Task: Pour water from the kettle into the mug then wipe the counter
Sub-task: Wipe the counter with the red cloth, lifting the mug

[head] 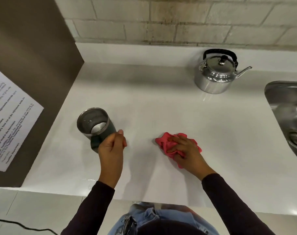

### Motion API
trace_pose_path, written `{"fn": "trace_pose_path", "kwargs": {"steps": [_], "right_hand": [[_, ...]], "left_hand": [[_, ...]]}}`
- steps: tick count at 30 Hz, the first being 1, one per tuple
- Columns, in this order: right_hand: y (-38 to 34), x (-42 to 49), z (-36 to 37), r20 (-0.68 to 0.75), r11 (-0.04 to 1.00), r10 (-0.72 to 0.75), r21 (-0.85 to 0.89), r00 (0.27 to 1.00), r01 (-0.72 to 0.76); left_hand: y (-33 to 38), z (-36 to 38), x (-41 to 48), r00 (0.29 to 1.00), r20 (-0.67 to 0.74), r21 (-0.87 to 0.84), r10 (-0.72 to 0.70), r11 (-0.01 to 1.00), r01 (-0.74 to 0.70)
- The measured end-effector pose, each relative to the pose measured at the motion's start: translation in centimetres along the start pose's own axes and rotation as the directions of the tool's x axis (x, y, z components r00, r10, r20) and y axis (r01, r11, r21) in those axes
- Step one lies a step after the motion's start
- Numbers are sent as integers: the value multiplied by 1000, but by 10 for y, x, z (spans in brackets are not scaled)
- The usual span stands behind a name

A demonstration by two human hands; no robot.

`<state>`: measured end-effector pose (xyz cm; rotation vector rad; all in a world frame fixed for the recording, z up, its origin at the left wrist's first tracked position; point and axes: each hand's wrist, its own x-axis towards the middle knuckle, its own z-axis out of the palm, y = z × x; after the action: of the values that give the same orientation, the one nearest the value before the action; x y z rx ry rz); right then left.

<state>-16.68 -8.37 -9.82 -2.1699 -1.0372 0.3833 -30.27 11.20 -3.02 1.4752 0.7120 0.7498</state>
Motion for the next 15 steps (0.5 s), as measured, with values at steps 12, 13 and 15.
{"fn": "trace_pose_path", "kwargs": {"steps": [12, 13, 15], "right_hand": [[122, -14, -113, -249, 974, 180, -88, 951, -208], [136, -12, -126, -279, 963, 213, -99, 936, -249], [155, 0, -144, -338, 948, 243, -115, 909, -297]], "left_hand": [[9, 181, -16, 934, 345, 50, -93, 995, 81], [6, 199, -19, 927, 363, 63, -100, 995, 83], [3, 219, -22, 918, 379, 90, -117, 992, 90]]}}
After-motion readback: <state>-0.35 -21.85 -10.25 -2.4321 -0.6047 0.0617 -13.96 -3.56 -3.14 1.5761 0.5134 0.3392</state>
